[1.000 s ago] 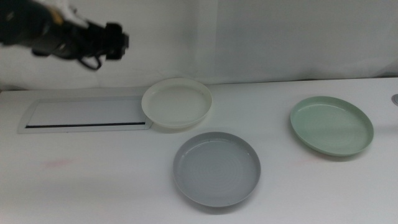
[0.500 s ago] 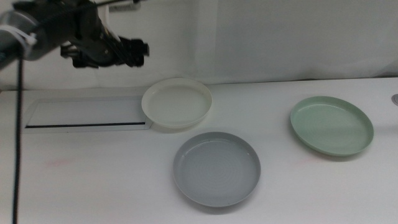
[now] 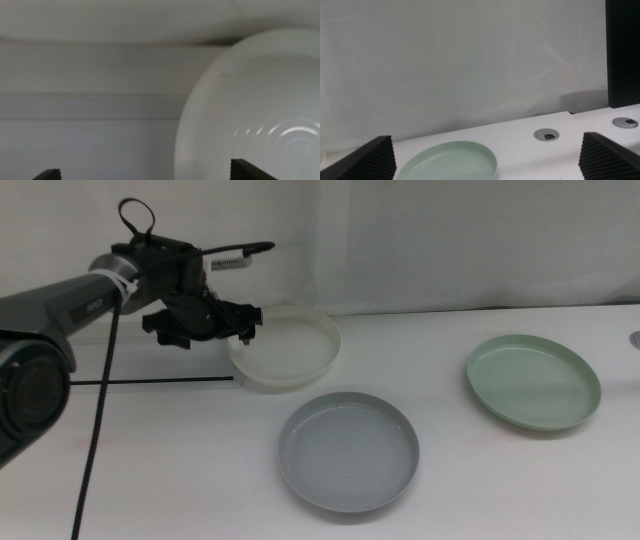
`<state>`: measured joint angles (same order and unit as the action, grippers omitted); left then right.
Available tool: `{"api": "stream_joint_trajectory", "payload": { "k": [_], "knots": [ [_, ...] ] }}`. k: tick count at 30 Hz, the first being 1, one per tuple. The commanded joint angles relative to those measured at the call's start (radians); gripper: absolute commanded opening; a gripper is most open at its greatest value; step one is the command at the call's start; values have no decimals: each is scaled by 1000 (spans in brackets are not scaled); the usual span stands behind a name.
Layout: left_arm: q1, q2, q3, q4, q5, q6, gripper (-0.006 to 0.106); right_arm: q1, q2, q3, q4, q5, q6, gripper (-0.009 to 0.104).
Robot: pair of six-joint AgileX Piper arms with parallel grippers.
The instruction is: Stack the three bowls on top of each other.
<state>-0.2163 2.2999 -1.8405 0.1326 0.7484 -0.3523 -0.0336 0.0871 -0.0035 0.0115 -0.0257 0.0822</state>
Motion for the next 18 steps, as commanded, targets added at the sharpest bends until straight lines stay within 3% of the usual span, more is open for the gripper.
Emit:
{"api": "stream_joint_trajectory", "payload": {
  "k": [1,9,15,18],
  "knots": [
    [5,25,-31,-42,35,5,87,-5,-4,15,-3,-7,-1,103],
    [5,37,-38,-69,78,8,80,-5,-4,15,-3,-7,-1,103],
    [5,37,-38,-69,78,8,65,-5,-4,15,-1,1,-1,103],
    [5,37,-38,-69,76,8,47,-5,-4,15,-1,1,-1,103]
  ]
}}
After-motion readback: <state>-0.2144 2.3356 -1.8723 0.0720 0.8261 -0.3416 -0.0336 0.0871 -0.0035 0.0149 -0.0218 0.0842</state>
